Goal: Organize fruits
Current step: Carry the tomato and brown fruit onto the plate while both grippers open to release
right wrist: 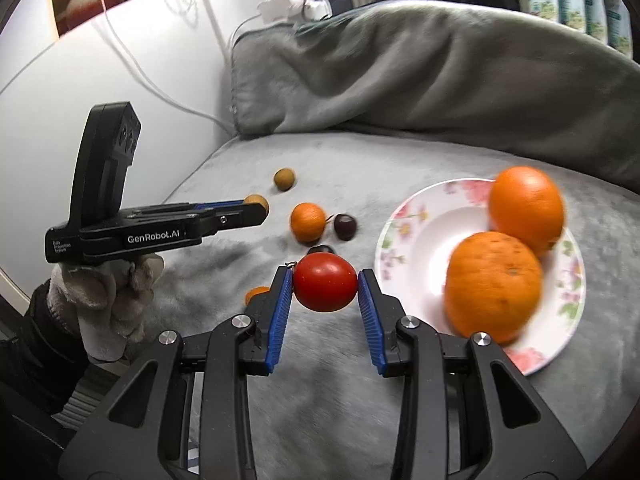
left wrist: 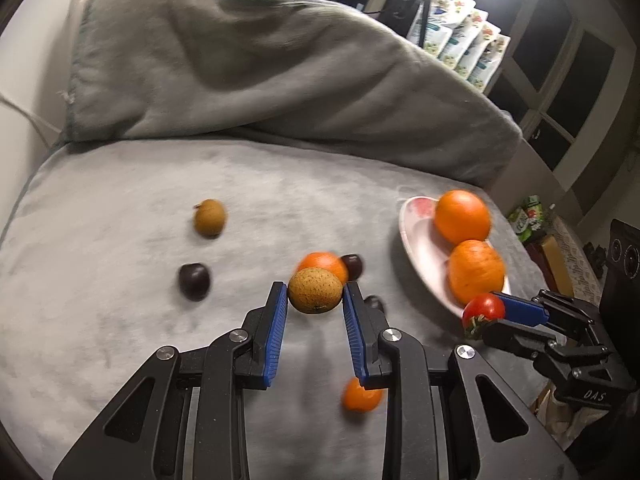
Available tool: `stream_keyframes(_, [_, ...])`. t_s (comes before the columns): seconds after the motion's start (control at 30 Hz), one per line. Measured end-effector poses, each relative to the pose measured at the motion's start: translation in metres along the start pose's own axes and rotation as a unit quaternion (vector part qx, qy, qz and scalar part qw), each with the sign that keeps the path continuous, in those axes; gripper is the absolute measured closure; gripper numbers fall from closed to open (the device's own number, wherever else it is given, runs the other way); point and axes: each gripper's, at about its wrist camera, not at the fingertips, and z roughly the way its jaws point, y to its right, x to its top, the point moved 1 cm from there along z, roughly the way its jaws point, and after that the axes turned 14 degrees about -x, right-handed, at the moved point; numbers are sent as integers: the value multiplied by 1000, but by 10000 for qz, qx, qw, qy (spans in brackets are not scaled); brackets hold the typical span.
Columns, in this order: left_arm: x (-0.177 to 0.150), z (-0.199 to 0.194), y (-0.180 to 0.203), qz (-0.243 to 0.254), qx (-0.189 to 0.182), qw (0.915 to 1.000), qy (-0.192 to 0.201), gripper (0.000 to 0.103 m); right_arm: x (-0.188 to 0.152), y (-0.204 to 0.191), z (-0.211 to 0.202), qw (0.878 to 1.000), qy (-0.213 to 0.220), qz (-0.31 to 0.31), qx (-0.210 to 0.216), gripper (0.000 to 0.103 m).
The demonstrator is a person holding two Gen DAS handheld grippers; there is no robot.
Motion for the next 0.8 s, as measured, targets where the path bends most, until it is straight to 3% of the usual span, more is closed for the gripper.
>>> stream_keyframes(0.43, [11, 31, 48, 360, -309, 9988, -132, 76, -10, 64, -36, 9966, 252, 557, -561, 67])
stream_keyframes(0.8, [17, 59, 76, 551, -483, 9969, -289, 76, -19, 109, -40, 9912, 213, 918, -931, 67])
